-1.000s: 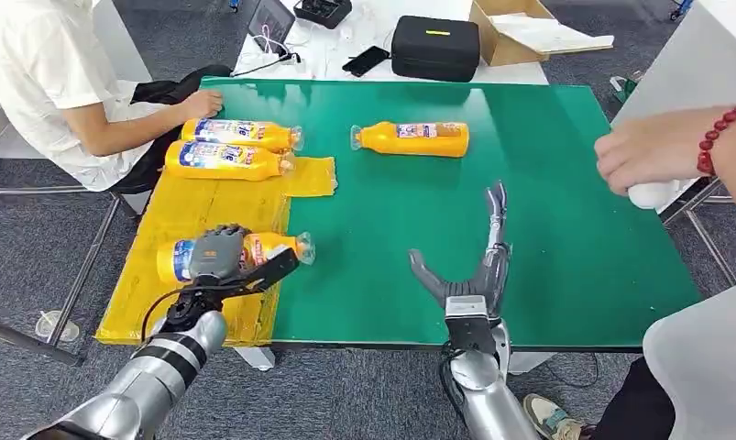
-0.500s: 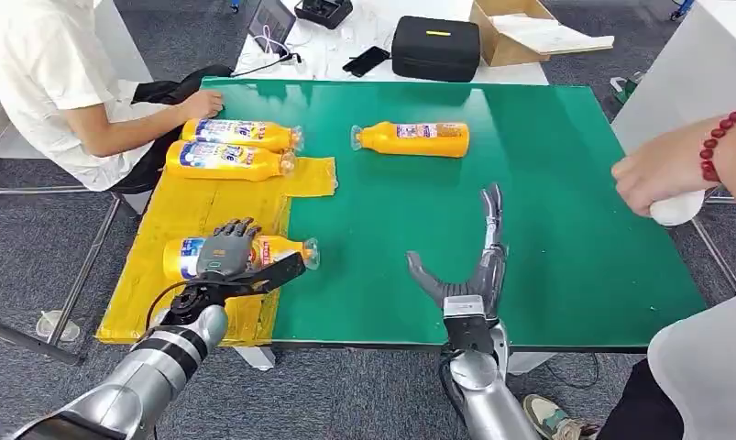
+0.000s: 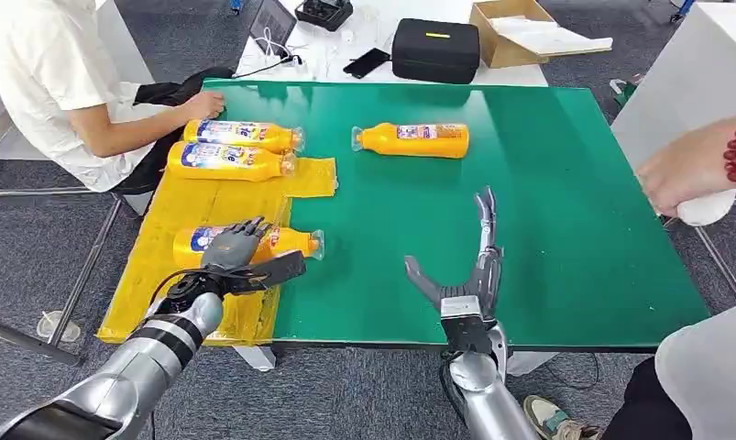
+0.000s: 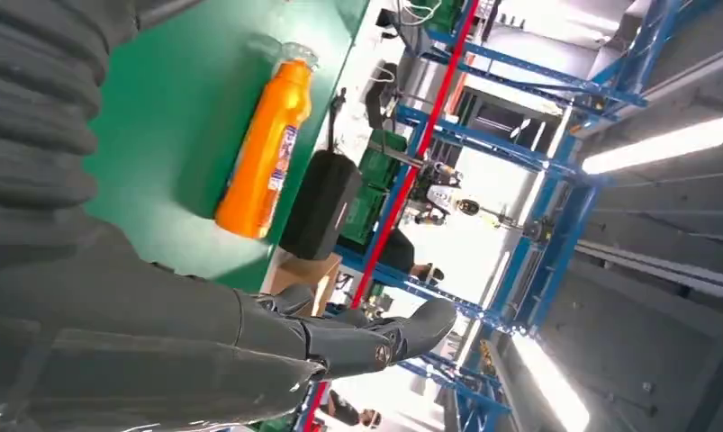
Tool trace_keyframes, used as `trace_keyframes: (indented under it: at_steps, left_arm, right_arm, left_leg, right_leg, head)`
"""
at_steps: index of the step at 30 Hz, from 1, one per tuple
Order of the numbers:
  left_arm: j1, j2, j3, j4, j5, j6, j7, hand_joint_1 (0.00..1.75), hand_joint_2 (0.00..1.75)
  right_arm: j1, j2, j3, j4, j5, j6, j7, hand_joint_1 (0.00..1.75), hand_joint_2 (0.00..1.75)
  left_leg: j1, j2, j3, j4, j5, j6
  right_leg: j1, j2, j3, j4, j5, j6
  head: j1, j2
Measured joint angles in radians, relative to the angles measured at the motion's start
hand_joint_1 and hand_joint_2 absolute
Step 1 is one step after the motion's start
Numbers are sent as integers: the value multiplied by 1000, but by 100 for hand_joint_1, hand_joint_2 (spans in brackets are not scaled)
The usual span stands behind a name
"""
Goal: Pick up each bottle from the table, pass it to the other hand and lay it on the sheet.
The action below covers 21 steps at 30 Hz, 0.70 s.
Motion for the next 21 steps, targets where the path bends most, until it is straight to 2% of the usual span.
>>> trace_keyframes:
  at_steps: [11,21]
  left_arm:
    - [-16,20,-2,0,63,-127,-78,0,175]
    - [21,12,0,-25,154,-9,-148,0,175]
  right_arm:
    - [-15,-3,0,9,-32,-13,0,0,175]
    - [-15,-3,0,20,-33,-23,0,0,175]
  left_leg:
    - [0,0,3,0,0,0]
    - [0,0,3,0,0,0]
  right_leg:
    - [0,0,3,0,0,0]
    - [0,0,3,0,0,0]
  head:
    - [0,0]
    - [0,0]
